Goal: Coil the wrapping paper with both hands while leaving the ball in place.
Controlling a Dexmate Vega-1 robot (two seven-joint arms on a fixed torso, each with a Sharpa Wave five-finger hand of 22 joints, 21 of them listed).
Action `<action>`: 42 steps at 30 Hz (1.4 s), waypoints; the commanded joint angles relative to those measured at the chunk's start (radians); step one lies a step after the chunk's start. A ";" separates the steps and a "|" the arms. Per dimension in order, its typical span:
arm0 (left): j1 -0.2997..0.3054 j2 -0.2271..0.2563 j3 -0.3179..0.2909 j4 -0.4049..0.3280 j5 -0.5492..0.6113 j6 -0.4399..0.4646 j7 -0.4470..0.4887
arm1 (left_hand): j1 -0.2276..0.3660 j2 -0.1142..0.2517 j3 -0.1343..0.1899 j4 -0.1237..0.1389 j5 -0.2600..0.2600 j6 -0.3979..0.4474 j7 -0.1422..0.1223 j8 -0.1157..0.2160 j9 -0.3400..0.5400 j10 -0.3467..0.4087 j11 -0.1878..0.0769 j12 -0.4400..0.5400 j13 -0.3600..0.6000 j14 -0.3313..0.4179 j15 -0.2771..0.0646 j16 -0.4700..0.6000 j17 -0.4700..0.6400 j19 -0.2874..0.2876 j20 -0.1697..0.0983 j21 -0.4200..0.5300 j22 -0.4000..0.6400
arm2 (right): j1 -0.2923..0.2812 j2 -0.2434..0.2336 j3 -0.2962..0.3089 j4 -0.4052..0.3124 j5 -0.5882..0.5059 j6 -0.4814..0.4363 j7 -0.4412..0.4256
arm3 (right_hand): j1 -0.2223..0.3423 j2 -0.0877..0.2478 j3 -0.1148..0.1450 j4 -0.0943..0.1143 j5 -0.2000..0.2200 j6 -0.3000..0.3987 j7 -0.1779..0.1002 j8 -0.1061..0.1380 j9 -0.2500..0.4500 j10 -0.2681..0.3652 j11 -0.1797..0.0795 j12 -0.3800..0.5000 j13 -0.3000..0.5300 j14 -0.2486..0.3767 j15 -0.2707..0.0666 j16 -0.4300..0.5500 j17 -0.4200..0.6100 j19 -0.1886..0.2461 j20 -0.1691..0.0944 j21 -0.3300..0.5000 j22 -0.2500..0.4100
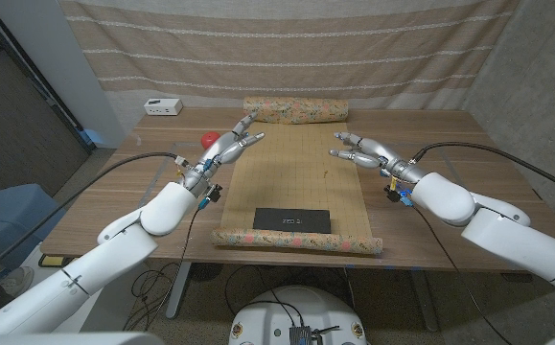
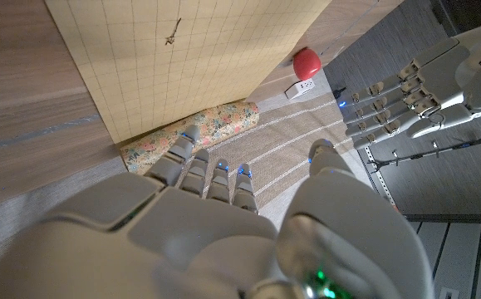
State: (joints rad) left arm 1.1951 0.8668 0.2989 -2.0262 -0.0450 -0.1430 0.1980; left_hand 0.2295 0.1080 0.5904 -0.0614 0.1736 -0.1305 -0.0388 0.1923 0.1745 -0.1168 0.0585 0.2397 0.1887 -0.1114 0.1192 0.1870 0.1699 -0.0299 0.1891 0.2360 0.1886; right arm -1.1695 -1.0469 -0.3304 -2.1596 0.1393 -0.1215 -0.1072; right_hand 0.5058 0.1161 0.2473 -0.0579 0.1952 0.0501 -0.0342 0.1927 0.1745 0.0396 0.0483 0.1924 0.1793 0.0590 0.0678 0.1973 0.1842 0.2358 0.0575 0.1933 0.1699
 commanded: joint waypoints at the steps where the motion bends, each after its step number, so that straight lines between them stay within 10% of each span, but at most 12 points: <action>1: 0.032 0.052 -0.014 -0.080 0.039 0.063 -0.035 | 0.006 -0.007 -0.001 -0.006 -0.002 -0.009 0.000 -0.004 0.006 -0.013 0.000 -0.009 0.004 -0.015 -0.001 -0.006 0.005 -0.008 0.002 -0.004 0.003 | -0.069 -0.069 0.044 -0.093 -0.020 -0.074 0.007 | 0.004 0.006 0.003 -0.006 -0.007 0.008 0.002 0.000 0.006 0.013 -0.001 0.002 0.002 0.005 0.003 0.006 0.001 0.006 -0.002 0.005 0.003; 42: 0.149 0.256 -0.066 -0.364 0.171 0.370 -0.139 | -0.010 -0.064 -0.043 -0.031 0.000 -0.068 -0.008 -0.015 0.007 -0.047 -0.003 -0.028 0.007 -0.045 -0.001 -0.009 0.008 -0.039 -0.010 -0.020 0.004 | -0.354 -0.265 0.233 -0.284 -0.097 -0.209 0.024 | -0.044 -0.019 -0.030 0.002 -0.012 -0.018 0.000 -0.011 0.007 -0.001 -0.002 -0.007 0.003 -0.016 -0.005 -0.002 0.005 -0.010 -0.012 -0.001 0.003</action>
State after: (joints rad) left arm 1.3186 1.0790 0.2410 -2.3387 0.1033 0.1771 0.0896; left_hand 0.2162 0.0525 0.5509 -0.0923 0.1737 -0.1669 -0.0497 0.1771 0.1794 -0.1578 0.0532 0.2168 0.1934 -0.1451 0.1177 0.1773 0.1747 -0.0629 0.1735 0.2205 0.1884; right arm -1.4258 -1.2767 -0.1614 -2.4013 0.0679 -0.3028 -0.0859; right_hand 0.4683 0.1000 0.2229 -0.0571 0.1848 0.0425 -0.0341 0.1882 0.1795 0.0463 0.0444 0.1885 0.1791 0.0494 0.0583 0.1973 0.1887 0.2285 0.0464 0.1933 0.1698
